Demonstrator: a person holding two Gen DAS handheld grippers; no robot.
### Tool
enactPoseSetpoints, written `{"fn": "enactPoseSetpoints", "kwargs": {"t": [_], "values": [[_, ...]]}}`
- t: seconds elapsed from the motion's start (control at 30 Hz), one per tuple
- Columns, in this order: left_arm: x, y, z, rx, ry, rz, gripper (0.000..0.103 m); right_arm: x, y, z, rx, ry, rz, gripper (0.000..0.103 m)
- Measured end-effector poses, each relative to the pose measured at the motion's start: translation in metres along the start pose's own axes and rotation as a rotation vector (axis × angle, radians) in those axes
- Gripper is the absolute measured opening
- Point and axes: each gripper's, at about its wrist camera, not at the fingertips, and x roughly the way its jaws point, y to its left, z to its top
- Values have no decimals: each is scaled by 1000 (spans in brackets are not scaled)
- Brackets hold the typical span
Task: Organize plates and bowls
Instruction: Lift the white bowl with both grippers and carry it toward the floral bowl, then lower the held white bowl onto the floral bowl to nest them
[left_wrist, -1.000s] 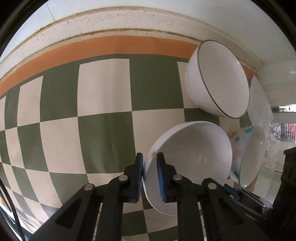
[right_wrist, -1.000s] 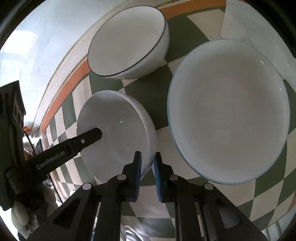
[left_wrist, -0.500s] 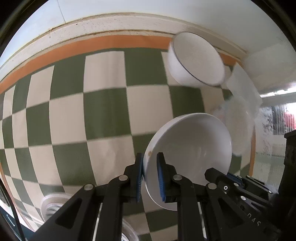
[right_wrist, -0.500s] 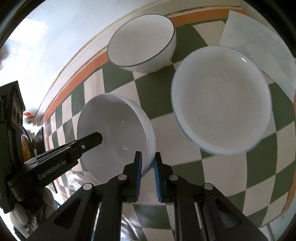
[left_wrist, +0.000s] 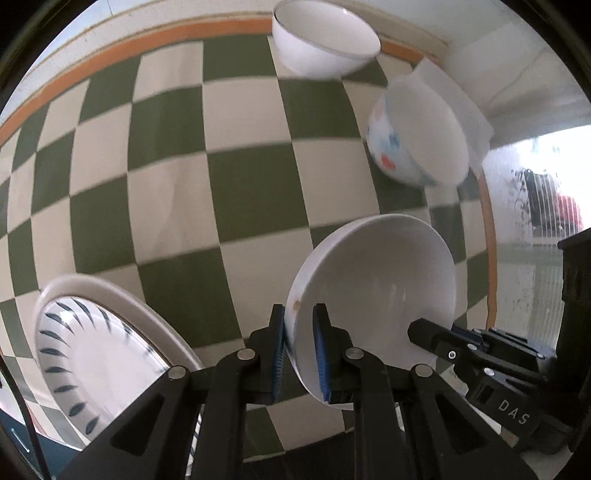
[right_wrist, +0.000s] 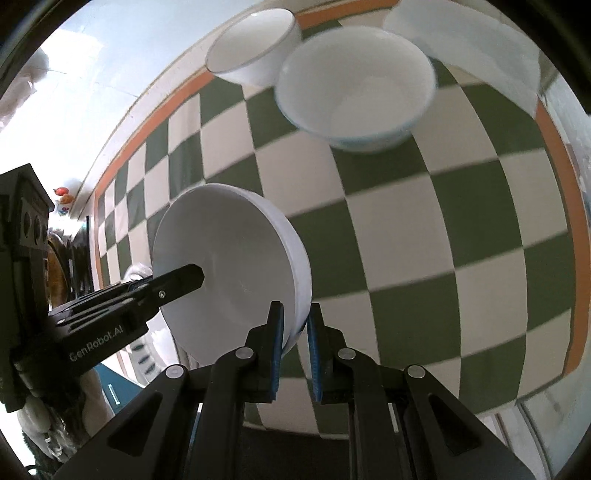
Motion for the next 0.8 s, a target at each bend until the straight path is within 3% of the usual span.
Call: {"fn": "enactPoseSetpoints", "kwargs": {"t": [0.4, 0.5, 0.67, 0.73, 0.8], "values": [[32, -7, -14, 15, 86, 21, 13, 28, -22, -14, 37, 51, -8, 14], [27, -8, -14, -1, 103, 9, 14, 32, -24, -12, 47, 100, -13, 17], [-24, -3, -10, -37, 13, -1, 14, -4, -31, -11, 57, 77, 18, 18], [-46, -7, 3, -34, -48, 4, 22, -29, -32, -5, 62, 27, 24, 18], [-57, -11, 18, -34, -90, 11, 34, -59, -38, 6, 77, -42, 39, 26]]}}
